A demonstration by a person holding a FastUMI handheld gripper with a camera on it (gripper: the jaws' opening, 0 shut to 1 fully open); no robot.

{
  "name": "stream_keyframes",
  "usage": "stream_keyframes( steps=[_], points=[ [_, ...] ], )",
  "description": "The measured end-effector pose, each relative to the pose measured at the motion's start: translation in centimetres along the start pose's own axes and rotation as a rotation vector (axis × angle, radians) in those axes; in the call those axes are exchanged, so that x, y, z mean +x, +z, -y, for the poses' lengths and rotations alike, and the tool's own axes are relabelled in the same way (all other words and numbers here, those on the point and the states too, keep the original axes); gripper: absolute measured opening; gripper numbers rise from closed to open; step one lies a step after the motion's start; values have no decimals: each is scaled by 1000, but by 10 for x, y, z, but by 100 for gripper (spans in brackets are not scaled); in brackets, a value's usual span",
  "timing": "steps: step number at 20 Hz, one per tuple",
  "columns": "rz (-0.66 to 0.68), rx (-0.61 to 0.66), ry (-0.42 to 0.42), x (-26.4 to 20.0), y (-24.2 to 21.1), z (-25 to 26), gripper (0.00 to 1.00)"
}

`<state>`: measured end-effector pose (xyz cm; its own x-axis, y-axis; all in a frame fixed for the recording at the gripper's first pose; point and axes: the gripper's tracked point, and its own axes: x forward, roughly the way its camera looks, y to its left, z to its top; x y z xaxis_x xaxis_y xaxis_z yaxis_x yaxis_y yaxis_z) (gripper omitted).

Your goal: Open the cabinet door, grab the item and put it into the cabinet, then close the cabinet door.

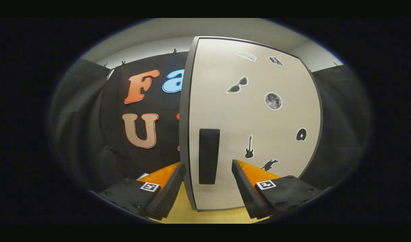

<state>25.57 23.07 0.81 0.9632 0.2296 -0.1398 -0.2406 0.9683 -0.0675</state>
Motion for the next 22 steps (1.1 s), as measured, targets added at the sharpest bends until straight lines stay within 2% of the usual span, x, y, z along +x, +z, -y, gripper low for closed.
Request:
stream_keyframes(
  steps=[2,5,6,9,14,18,22],
  points=[
    [-29,26,8,13,-7,-2,74],
    [-52,44,20,32,-12,-3,67],
    [-67,52,24,28,-14,-8,54],
    [-56,54,22,29,-13,-8,42],
    [-71,59,58,22,-15,-7,29],
    [-69,44,76,4,-12,-2,27],
    [-68,80,96,-40,-15,12,25]
  ],
)
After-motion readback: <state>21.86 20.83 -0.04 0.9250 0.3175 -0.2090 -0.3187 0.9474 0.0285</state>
